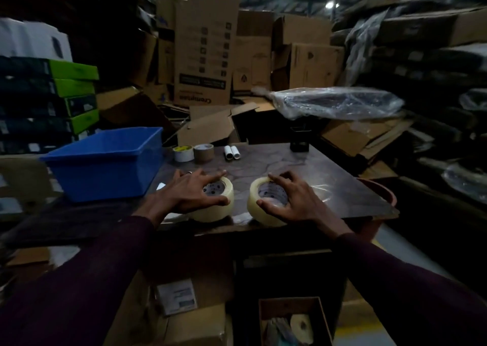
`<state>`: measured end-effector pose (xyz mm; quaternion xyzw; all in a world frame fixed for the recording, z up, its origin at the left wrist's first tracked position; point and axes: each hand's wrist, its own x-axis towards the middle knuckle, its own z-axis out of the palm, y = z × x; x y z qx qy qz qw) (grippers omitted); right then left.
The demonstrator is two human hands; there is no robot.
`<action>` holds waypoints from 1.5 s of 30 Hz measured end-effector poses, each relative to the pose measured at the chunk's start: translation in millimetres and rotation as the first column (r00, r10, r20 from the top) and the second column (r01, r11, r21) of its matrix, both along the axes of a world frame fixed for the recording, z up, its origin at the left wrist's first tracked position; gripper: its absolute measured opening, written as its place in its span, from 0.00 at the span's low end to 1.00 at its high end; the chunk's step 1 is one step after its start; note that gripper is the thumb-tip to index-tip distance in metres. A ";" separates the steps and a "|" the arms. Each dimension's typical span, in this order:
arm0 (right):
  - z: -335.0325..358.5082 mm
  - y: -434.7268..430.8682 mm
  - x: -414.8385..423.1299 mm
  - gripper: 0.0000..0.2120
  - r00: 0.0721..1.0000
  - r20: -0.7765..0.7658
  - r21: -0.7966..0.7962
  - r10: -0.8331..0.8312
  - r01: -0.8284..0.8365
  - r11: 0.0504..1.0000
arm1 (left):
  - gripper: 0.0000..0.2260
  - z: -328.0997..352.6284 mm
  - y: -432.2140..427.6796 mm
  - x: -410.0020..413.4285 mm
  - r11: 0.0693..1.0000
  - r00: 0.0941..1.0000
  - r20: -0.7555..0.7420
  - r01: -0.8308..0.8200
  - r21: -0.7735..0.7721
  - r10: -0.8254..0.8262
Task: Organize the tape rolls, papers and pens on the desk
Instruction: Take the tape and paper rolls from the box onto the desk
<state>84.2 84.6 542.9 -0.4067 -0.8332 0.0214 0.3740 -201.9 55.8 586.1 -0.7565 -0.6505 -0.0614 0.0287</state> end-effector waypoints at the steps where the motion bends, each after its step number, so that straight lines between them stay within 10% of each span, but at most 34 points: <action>1: -2.7 4.1 -5.2 0.42 1.000 0.021 -0.009 0.002 -0.002 1.000 | 0.35 -2.7 4.5 -1.3 1.000 1.000 -0.015 -0.008 -0.018 0.008; 45: -28.1 57.4 -31.4 0.36 0.979 -0.202 -0.232 0.033 -0.081 0.969 | 0.43 -38.3 48.3 -2.1 0.996 0.968 0.249 0.005 -0.085 0.016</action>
